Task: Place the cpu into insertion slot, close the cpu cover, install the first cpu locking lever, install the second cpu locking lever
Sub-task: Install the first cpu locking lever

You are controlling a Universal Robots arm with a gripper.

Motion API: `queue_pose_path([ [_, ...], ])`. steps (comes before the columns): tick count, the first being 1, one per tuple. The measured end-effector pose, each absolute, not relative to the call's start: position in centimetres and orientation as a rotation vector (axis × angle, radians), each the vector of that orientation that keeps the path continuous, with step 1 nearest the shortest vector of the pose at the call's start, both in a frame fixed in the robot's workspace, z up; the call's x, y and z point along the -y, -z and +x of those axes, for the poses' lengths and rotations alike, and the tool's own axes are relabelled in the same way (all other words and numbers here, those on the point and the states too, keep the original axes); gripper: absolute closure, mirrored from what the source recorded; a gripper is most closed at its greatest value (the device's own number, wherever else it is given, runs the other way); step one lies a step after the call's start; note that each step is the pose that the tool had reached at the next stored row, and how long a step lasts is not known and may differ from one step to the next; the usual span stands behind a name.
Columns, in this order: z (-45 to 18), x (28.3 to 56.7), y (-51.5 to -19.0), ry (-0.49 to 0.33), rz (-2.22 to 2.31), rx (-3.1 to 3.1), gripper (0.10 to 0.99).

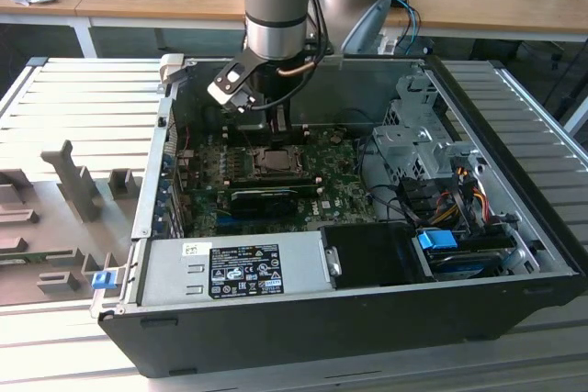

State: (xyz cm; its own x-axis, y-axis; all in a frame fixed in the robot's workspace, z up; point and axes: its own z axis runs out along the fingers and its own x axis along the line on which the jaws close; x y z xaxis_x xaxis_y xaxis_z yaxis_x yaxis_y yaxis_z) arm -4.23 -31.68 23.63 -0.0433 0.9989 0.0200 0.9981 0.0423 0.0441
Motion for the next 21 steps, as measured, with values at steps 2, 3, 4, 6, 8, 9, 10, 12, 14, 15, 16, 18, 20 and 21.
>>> queue_pose_path([
  [2,-4.2,31.7,-24.2,-0.071,2.162,-2.256,0.98],
  [3,-4.2,31.7,-24.5,-0.071,2.162,-2.256,0.98],
  [4,-4.2,31.7,-25.0,-0.071,2.162,-2.256,0.98],
  [6,-4.2,31.7,-26.4,-0.071,2.162,-2.256,0.98],
  [8,-4.2,31.7,-26.5,-0.071,2.14,-2.277,0.98],
  [9,-4.2,31.7,-26.6,-0.071,2.11,-2.306,0.98],
  [10,-4.2,31.7,-26.6,-0.071,2.089,-2.326,0.98],
  [12,-4.2,31.7,-26.6,-0.072,2.034,-2.375,0.98],
  [14,-4.2,31.7,-26.6,-0.072,2.004,-2.4,0.98],
  [15,-4.2,31.7,-26.6,-0.07,1.984,-2.417,0.98],
  [16,-4.2,31.7,-26.6,-0.069,1.962,-2.434,0.98],
  [18,-4.2,31.7,-26.5,-0.061,1.912,-2.469,0.98],
  [20,-4.3,31.7,-26.5,-0.046,1.891,-2.477,0.98],
  [21,-4.3,31.7,-26.6,-0.046,1.884,-2.482,0.98],
])
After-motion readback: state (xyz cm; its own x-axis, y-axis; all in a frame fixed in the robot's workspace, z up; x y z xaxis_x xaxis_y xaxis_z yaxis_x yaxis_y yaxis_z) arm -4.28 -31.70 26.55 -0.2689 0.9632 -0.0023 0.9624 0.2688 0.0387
